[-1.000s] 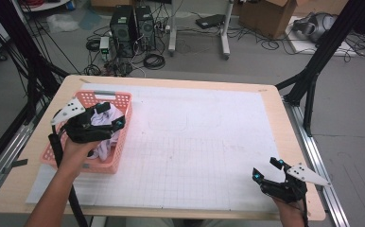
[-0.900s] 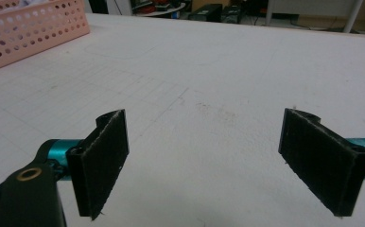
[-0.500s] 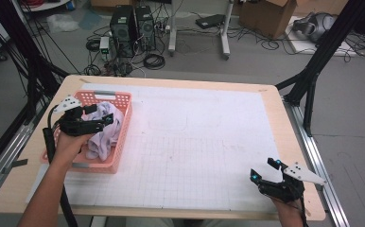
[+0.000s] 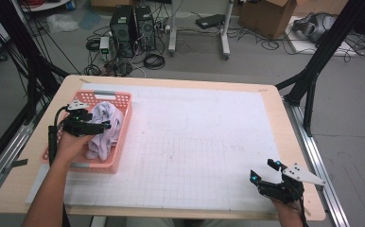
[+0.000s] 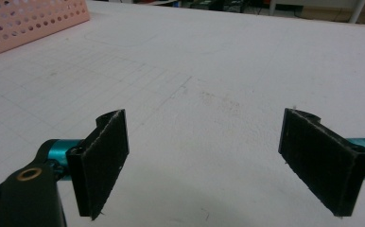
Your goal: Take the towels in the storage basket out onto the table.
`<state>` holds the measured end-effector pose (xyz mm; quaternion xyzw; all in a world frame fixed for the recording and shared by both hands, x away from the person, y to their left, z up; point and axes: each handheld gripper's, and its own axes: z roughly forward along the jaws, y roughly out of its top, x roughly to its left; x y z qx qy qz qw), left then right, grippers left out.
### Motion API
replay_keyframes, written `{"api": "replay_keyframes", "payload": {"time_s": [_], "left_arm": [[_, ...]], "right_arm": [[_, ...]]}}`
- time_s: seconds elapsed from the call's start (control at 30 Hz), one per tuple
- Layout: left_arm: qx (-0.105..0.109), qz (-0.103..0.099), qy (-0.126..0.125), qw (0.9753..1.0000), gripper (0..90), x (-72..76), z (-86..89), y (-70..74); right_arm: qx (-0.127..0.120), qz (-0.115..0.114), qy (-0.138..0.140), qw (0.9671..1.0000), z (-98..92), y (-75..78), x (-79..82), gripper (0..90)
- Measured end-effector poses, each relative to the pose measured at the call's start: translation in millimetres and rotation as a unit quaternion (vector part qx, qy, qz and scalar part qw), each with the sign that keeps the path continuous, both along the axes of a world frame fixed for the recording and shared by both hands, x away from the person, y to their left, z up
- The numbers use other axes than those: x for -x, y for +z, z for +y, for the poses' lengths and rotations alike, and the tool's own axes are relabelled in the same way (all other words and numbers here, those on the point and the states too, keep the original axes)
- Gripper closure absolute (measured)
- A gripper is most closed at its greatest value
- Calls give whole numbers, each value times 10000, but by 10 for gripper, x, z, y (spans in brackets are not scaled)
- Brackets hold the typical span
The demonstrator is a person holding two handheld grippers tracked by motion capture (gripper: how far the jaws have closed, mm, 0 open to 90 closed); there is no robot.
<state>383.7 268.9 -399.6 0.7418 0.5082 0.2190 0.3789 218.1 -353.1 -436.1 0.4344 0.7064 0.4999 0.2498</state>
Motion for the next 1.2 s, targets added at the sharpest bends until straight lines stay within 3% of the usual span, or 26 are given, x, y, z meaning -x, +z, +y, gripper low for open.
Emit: {"api": "replay_keyframes", "payload": {"time_s": [0.13,0.37,0.5,0.63,0.73,0.87,1.03,1.07,1.1,1.13,1.2], "left_arm": [[14,83,23,10000,174,-19,10,-23],[-148,705,48,9974,118,-92,-19,-142],[-121,852,125,9962,75,-117,-33,-177],[-318,1028,175,9940,26,-165,-125,-234],[-653,1037,103,9924,21,-183,-172,-248],[-791,1019,16,9916,66,-174,-187,-244],[-761,987,-124,9921,195,-152,-195,-225],[-779,994,-145,9919,235,-145,-198,-213],[-782,983,-151,9920,354,-136,-203,-202],[-791,982,-149,9919,354,-128,-203,-192],[-768,933,-152,9926,453,-109,-201,-181]], "right_arm": [[0,6,17,10000,8,1,3,154],[15,30,21,10000,12,5,11,154],[37,30,43,10000,14,-7,3,154],[27,65,64,10000,24,-14,-13,154],[47,68,107,9999,43,-10,-19,154],[24,55,116,9999,43,-6,-18,154],[10,27,121,9999,38,5,-4,155],[11,25,122,9999,38,5,-4,155],[24,21,129,9999,40,8,-5,155],[24,21,129,9999,40,8,-5,155],[20,18,128,9999,48,15,-7,155]]}}
